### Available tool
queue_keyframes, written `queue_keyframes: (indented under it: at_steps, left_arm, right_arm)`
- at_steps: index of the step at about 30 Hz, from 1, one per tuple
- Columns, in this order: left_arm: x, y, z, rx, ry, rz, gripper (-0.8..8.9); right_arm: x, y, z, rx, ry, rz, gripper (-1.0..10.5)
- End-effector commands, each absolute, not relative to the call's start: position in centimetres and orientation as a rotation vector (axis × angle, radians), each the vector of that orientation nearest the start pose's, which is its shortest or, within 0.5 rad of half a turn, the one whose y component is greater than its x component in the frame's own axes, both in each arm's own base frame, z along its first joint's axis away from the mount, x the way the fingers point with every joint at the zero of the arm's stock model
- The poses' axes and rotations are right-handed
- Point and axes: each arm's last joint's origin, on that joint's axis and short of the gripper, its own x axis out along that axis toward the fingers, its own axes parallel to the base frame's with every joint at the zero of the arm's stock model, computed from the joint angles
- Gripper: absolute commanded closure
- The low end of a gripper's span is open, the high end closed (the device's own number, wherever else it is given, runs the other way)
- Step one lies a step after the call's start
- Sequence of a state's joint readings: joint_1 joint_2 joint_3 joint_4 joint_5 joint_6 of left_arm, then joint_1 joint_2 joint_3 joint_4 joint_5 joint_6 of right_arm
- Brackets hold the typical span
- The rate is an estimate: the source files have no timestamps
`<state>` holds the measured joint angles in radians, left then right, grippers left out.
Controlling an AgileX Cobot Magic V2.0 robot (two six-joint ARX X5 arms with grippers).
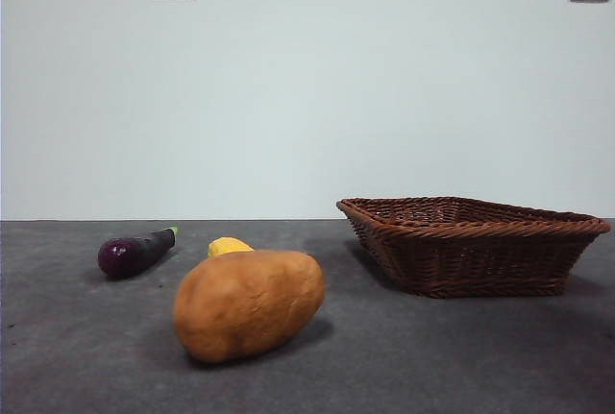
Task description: Help me put the vegetables on the table into the basket
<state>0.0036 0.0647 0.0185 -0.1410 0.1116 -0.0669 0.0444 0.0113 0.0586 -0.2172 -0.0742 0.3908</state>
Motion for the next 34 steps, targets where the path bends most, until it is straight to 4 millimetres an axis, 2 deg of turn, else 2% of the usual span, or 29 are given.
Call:
queue_keyframes:
  at_steps: [1,7,13,22,31,32,33,34]
  left_arm:
    - [9.9,-0.3,15.4,-0.188,0.193,-0.093,8.22]
    - [10.2,-0.5,16.4,-0.246,0.231,-0.172,8.21]
    - [11.0,-0.7,18.3,-0.269,0.292,-0.230,8.21]
    - [14.6,-0.8,22.6,-0.298,0.446,-0.265,8.21]
    - [20.4,-1.5,26.4,-0.374,0.572,-0.490,8.17]
    - [20.9,-1.5,26.5,-0.386,0.584,-0.524,8.17]
    - [21.4,-1.6,26.6,-0.399,0.609,-0.548,8.17]
    - [21.8,-1.7,26.6,-0.412,0.644,-0.559,8.17]
  right_arm:
    - [9.0,0.6,17.9,0.427,0.145,0.097,9.6]
    - [8.8,0.7,21.5,0.427,0.139,0.110,9.6]
    - [10.2,0.8,24.5,0.406,0.235,0.105,9.5]
    - [14.9,1.5,27.7,0.356,0.502,0.247,9.5]
    - [20.2,1.8,29.3,0.382,0.710,0.227,9.4]
    - [20.8,1.8,29.4,0.385,0.747,0.228,9.3]
    - [21.6,1.9,29.4,0.377,0.786,0.237,8.7]
    - [22.4,1.9,29.5,0.360,0.827,0.243,7.5]
